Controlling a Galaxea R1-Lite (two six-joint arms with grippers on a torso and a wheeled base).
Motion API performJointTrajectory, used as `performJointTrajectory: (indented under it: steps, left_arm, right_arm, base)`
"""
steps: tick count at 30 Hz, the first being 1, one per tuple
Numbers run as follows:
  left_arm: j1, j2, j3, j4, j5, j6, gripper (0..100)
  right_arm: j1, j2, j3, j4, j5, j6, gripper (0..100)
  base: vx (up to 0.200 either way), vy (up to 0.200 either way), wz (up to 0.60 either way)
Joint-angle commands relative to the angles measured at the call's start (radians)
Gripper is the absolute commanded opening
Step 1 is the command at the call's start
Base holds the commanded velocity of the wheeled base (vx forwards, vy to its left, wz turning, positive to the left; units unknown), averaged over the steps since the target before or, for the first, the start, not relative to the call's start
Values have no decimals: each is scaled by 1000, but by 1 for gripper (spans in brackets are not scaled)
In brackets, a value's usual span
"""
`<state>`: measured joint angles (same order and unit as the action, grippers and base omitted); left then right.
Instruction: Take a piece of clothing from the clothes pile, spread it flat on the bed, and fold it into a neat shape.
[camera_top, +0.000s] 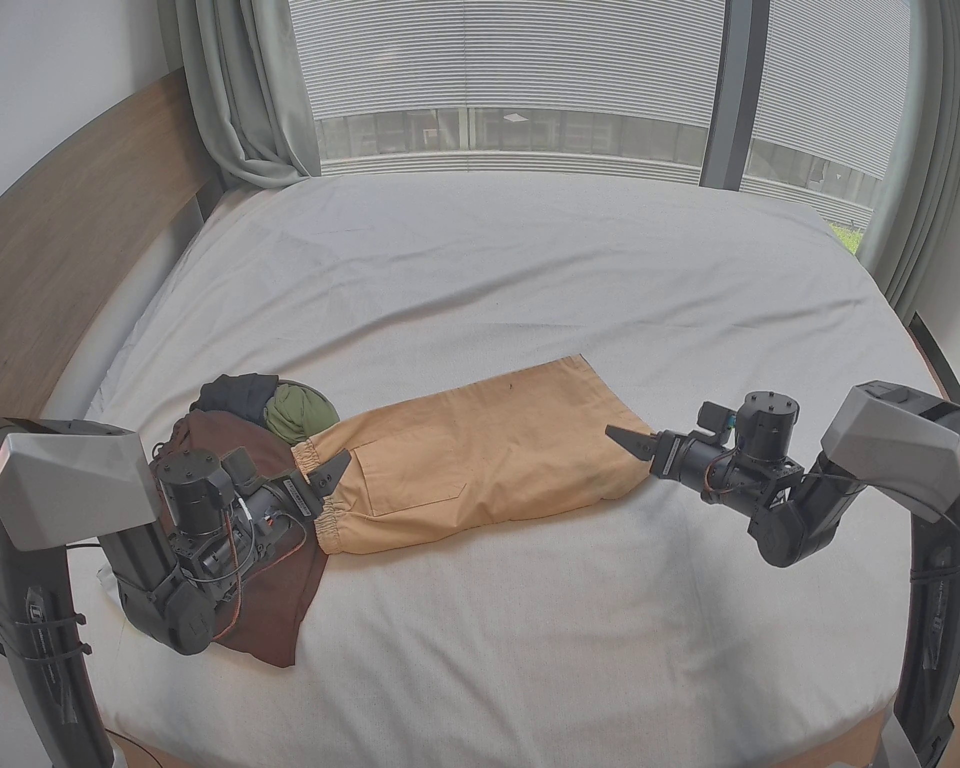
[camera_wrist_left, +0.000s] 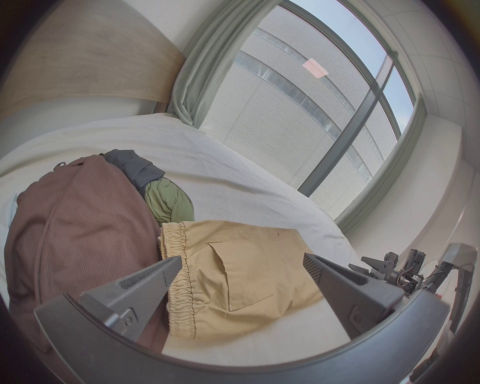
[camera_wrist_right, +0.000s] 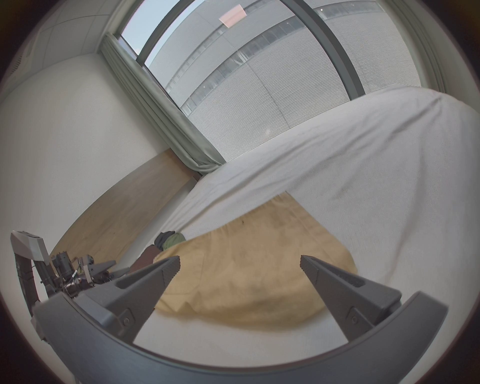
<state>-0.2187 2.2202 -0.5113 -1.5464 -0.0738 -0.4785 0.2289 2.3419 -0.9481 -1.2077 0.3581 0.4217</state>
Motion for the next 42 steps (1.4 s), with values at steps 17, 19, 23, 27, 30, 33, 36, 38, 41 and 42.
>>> performJointTrajectory:
  steps: [17, 19, 23, 27, 30, 33, 36, 38, 41, 42]
  left_arm:
    - [7, 21, 4, -1, -1, 15, 100]
    - [7, 21, 4, 0, -1, 15, 100]
    - [7, 21, 4, -1, -3, 15, 100]
    - [7, 21, 5, -1, -3, 15, 100]
    - [7, 21, 5, -1, -1, 15, 100]
    - [9, 19, 4, 0, -3, 15, 100]
    - [9, 19, 4, -1, -3, 14, 100]
    - [9, 19, 4, -1, -4, 14, 100]
    - [9, 19, 4, -1, -4, 12, 100]
    - [9, 19, 4, -1, -4, 14, 100]
  right_arm:
    - [1, 145, -24, 8, -7, 29, 100]
    - [3, 146, -26, 7, -7, 51, 100]
    - [3, 155, -32, 8, -8, 78, 100]
    - [4, 168, -35, 30, -8, 78, 100]
    - [4, 174, -44, 37, -8, 80, 100]
    - [6, 195, -61, 36, -11, 80, 100]
    - [12, 226, -97, 37, -36, 80, 100]
    - [20, 252, -123, 36, -47, 81, 100]
    - [32, 283, -153, 36, -64, 81, 100]
    - [35, 292, -163, 36, -67, 81, 100]
  base:
    - [0, 0, 0]
    - [0, 0, 0]
    - [0, 0, 0]
    - [0, 0, 0]
    - [0, 0, 0]
    - [0, 0, 0]
    - [0, 0, 0]
    - [0, 0, 0]
    - [0, 0, 0]
    - [0, 0, 0]
